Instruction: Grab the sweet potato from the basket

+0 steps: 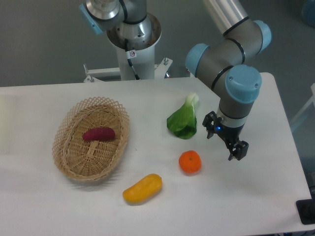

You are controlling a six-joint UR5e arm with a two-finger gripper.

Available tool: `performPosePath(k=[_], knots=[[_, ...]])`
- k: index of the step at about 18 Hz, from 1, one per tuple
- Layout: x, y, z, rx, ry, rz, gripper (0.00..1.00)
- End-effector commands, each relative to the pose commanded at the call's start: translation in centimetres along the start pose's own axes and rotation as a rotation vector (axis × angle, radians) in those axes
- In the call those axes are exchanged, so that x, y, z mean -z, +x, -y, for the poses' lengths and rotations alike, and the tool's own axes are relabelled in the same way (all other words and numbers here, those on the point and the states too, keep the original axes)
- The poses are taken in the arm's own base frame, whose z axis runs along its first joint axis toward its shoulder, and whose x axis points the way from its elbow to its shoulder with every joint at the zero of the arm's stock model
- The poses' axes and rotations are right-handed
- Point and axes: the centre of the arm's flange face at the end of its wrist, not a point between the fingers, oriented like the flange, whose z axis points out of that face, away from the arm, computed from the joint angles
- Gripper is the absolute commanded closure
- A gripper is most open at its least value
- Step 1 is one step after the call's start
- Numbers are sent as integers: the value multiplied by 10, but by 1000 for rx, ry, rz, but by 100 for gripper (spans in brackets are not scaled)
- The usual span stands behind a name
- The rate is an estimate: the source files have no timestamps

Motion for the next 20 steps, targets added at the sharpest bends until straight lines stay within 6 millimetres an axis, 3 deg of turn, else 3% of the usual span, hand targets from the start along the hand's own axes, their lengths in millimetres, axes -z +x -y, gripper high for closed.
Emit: performPosePath(k=[6, 9, 14, 20], knots=[[1, 2, 1, 11, 2, 0, 0], [1, 4, 12, 4, 5, -7, 0], [2, 11, 39, -13, 19, -8, 0], [-4, 28, 95, 25, 26, -23, 0]])
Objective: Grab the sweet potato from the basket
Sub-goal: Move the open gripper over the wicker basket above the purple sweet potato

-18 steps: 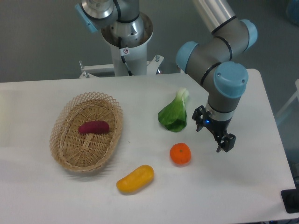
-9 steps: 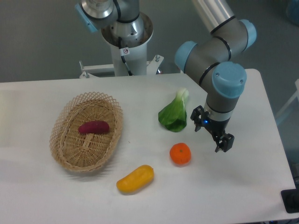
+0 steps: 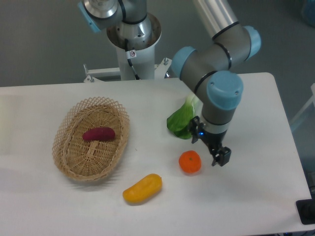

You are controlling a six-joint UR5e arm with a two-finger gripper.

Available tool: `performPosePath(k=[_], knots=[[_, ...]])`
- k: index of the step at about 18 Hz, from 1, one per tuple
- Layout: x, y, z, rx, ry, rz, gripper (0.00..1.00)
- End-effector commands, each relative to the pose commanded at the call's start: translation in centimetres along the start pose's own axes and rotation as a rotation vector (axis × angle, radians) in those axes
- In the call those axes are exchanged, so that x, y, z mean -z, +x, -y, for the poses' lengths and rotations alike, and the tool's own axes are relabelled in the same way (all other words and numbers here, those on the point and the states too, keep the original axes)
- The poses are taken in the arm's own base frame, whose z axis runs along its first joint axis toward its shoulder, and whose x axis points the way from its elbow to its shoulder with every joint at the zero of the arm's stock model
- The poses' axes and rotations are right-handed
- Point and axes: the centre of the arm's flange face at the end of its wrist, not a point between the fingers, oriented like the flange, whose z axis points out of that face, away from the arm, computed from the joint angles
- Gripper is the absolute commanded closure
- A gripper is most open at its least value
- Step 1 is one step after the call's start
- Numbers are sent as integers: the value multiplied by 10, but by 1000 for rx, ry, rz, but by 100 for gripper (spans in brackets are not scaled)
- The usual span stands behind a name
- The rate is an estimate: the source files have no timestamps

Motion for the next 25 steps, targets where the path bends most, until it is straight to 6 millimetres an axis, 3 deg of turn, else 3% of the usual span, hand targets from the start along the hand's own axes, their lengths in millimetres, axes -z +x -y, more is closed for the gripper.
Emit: performPosePath(k=[6, 12, 19, 21, 25], knots=[[1, 28, 53, 1, 0, -14, 0], [-12, 98, 78, -47, -5, -69, 0], [-13, 171, 150, -147, -9, -95, 0], [-27, 196, 161, -176, -19, -123, 0], [-48, 225, 163, -180, -44, -170, 0]])
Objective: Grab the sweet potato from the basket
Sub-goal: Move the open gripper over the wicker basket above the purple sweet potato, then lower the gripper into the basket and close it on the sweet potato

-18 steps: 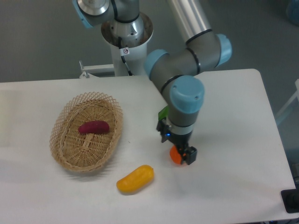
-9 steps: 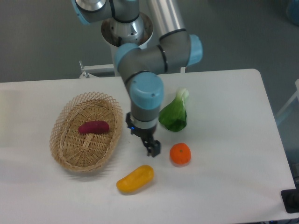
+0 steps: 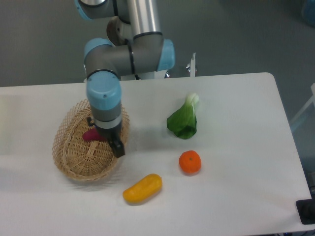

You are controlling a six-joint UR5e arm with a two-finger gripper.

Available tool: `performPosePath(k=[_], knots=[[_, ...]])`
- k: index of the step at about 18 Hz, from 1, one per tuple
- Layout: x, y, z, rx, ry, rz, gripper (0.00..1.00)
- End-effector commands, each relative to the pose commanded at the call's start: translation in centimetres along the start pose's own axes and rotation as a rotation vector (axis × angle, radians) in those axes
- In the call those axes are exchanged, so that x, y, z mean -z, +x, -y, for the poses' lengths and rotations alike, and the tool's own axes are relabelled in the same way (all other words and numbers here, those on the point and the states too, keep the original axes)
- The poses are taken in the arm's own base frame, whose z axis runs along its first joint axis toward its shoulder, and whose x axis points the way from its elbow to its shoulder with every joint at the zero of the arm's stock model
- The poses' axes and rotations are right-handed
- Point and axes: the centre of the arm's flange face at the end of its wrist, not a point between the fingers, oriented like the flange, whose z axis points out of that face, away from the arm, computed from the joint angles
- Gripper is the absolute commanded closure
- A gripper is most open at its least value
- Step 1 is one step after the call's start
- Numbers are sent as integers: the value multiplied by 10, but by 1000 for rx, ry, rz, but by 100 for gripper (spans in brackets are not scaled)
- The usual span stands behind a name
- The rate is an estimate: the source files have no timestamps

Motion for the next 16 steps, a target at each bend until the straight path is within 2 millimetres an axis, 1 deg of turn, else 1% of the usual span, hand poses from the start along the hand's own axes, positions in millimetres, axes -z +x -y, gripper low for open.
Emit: performPosePath(k=[3, 5, 8, 9, 11, 16], knots=[[-17, 9, -2, 2, -14, -33, 0], [-21, 15, 4, -13, -20, -38, 0], [-31, 15, 7, 10, -11, -14, 0], [-35, 18, 10, 12, -8, -1, 0], [-44, 23, 9, 13, -6, 8, 0], [-53, 30, 5, 21, -14, -7, 0]])
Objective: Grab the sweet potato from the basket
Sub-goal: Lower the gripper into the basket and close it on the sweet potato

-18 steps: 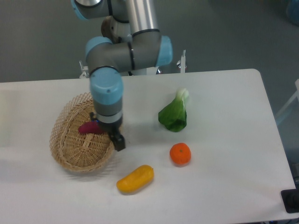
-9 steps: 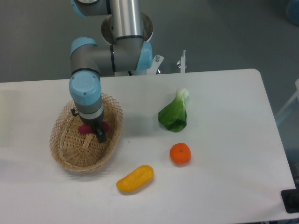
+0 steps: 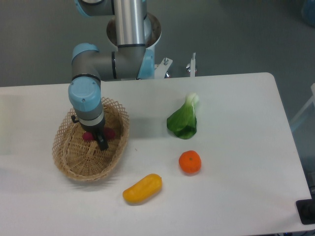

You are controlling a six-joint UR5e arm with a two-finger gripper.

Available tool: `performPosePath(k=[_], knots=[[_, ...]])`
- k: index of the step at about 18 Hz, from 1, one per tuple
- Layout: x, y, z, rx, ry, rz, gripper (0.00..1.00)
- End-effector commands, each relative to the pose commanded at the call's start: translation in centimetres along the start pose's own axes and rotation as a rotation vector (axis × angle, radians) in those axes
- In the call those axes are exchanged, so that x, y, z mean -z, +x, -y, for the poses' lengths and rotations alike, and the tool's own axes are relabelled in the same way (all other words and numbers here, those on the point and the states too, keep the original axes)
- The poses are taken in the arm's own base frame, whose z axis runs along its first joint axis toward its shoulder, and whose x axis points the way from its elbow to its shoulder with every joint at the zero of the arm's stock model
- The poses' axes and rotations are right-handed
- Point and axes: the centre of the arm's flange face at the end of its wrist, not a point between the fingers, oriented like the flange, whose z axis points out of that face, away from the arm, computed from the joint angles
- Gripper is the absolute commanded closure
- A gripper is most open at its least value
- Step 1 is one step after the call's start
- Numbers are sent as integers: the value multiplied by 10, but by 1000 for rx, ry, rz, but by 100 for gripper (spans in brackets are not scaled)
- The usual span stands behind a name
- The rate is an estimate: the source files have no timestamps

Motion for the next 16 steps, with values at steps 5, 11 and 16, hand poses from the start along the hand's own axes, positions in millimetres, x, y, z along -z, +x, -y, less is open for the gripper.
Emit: performPosePath(k=[5, 11, 16], knots=[[1, -2, 1, 24, 7, 12, 35], [6, -5, 3, 60, 20, 38, 83], [17, -9, 6, 81, 43, 59, 87]])
